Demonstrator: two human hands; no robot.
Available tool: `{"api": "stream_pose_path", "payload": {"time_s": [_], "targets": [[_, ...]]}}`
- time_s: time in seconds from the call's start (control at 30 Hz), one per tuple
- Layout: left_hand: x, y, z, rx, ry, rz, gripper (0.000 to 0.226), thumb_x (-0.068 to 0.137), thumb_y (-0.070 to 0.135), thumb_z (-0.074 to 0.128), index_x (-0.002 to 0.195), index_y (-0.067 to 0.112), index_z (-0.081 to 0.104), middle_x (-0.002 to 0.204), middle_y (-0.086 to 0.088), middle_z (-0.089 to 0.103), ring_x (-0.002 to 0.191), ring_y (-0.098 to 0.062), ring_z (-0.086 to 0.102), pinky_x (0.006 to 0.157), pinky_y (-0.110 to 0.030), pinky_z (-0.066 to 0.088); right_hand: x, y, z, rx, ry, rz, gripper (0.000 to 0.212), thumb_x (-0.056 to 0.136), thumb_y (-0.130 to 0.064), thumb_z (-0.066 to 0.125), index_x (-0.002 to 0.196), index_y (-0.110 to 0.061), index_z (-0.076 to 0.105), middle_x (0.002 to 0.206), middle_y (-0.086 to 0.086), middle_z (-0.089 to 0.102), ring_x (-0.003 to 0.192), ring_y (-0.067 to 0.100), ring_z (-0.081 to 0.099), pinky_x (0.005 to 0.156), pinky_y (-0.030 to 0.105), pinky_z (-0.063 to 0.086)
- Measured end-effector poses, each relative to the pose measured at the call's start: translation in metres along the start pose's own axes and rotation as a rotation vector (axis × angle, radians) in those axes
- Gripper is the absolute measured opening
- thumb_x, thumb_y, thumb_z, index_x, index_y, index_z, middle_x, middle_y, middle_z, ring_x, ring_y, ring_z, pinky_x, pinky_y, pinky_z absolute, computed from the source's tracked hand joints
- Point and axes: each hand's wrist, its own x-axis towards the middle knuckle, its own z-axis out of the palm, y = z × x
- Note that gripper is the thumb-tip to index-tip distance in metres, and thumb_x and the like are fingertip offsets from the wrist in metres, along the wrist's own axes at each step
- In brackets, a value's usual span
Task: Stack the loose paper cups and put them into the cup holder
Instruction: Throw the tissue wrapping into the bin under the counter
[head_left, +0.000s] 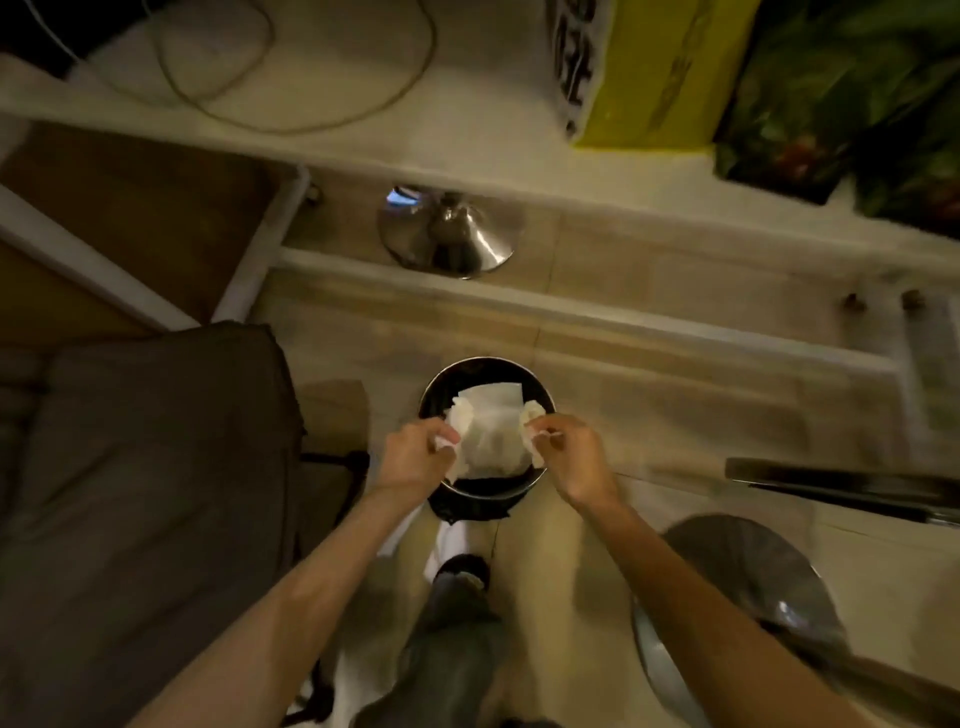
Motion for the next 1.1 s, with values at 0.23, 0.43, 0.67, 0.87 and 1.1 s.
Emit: {"api": "stream_pose_path", "payload": {"time_s": [0.23, 0.43, 0.67, 0.87, 1.1], "targets": [[0.078, -0.058, 0.079, -0.08, -0.184, -0.138, 0.042, 0.087, 0.014, 0.05, 0.128, 0.008, 0.047, 0.132, -0.018, 0.049, 0.12, -0.03, 0.048, 0.089, -0.025, 0.037, 0.067, 0.069, 0.071, 0.035, -0.165, 0.18, 0.034, 0.092, -0.006, 0.043, 0.125, -0.003, 0.05, 0.133, 0.02, 0.048, 0.12, 0.034, 0.048, 0.098, 0.033, 0.038], [0.096, -0.063, 0.094, -0.046, -0.286, -0.172, 0.053, 0.089, 0.024, 0.048, 0.14, 0.019, 0.032, 0.146, -0.013, 0.038, 0.131, -0.03, 0.038, 0.105, -0.033, 0.033, 0.083, 0.084, 0.079, 0.042, -0.261, 0.24, 0.051, 0.09, 0.001, 0.038, 0.139, -0.012, 0.032, 0.143, 0.019, 0.038, 0.127, 0.035, 0.042, 0.105, 0.038, 0.038], [0.054, -0.045, 0.04, -0.174, -0.229, -0.244, 0.044, 0.082, 0.018, 0.054, 0.125, 0.013, 0.049, 0.128, -0.015, 0.053, 0.107, -0.028, 0.054, 0.094, -0.038, 0.046, 0.053, 0.044, 0.033, 0.143, -0.106, 0.237, 0.045, 0.088, 0.003, 0.039, 0.133, -0.005, 0.041, 0.133, 0.019, 0.052, 0.12, 0.033, 0.051, 0.089, 0.03, 0.042], [-0.013, 0.02, -0.021, -0.089, -0.187, -0.128, 0.044, 0.086, 0.009, 0.054, 0.129, 0.006, 0.046, 0.132, -0.016, 0.051, 0.121, -0.029, 0.049, 0.096, -0.028, 0.038, -0.009, -0.037, -0.03, 0.045, -0.063, 0.069, 0.032, 0.09, -0.005, 0.044, 0.119, -0.001, 0.055, 0.119, 0.015, 0.061, 0.11, 0.032, 0.058, 0.092, 0.036, 0.046], [-0.106, 0.141, -0.117, 0.006, -0.21, 0.086, 0.049, 0.082, 0.019, 0.061, 0.128, 0.013, 0.047, 0.114, -0.009, 0.064, 0.107, -0.019, 0.057, 0.087, -0.026, 0.041, -0.103, -0.161, -0.119, -0.117, -0.141, -0.19, 0.041, 0.089, -0.012, 0.052, 0.13, -0.011, 0.044, 0.111, 0.007, 0.061, 0.106, 0.022, 0.058, 0.093, 0.034, 0.046]]}}
